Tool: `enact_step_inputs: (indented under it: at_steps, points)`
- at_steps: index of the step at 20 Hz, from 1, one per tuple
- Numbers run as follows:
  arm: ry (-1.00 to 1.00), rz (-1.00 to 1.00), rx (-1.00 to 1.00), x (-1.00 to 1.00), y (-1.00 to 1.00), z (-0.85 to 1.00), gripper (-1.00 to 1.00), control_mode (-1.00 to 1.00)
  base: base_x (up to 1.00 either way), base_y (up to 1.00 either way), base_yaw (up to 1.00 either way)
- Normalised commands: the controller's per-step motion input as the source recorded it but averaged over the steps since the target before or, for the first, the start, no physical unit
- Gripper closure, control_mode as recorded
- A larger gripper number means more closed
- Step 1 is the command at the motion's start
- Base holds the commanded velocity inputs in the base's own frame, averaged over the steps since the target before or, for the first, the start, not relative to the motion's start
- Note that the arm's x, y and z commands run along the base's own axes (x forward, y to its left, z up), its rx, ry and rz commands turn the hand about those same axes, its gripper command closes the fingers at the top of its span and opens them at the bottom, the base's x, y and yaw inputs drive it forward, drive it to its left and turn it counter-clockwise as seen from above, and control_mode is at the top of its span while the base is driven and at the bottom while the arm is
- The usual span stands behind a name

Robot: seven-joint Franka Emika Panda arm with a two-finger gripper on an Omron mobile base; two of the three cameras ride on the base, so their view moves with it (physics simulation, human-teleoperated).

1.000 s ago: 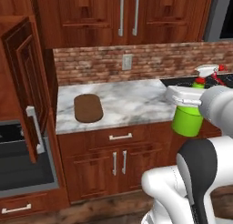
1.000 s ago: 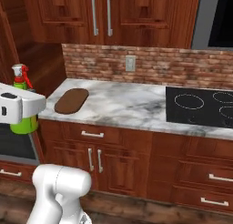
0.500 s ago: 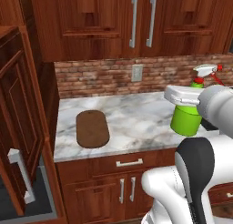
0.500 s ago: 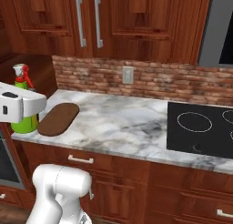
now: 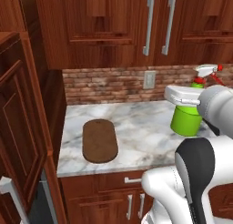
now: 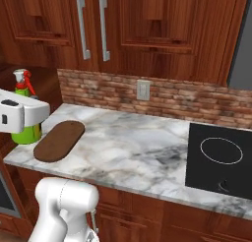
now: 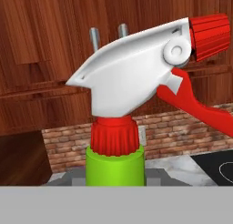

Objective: Grab the spray bottle from the cabinet, then place it next to the cutting board for sanitizing. Then grab the dish brush from the countertop next to the sink and place it next to the cutting board.

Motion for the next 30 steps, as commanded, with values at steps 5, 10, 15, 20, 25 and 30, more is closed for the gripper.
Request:
enact_step_inputs:
  at_steps: [5,10,15,20,25,30]
  points:
    - [0.0,0.0,0.0,0.0,0.0,0.0,1.0,1.0,0.65,-0.16,0.2]
    - [0.0,0.0,0.0,0.0,0.0,0.0,1.0,1.0,0.54,0.03,0.2]
    - [0.0,0.0,0.0,0.0,0.0,0.0,1.0,1.0,0.32,0.0,0.2]
    - [0.0,0.0,0.0,0.0,0.0,0.0,1.0,1.0,0.2,0.0,0.2]
    - [0.0,0.0,0.0,0.0,0.0,0.0,1.0,1.0,0.16,0.0,0.12]
    - [-0.05,0.03,0.0,0.0,0.0,-0.07,1.0,-1.0,0.03,0.0,0.06]
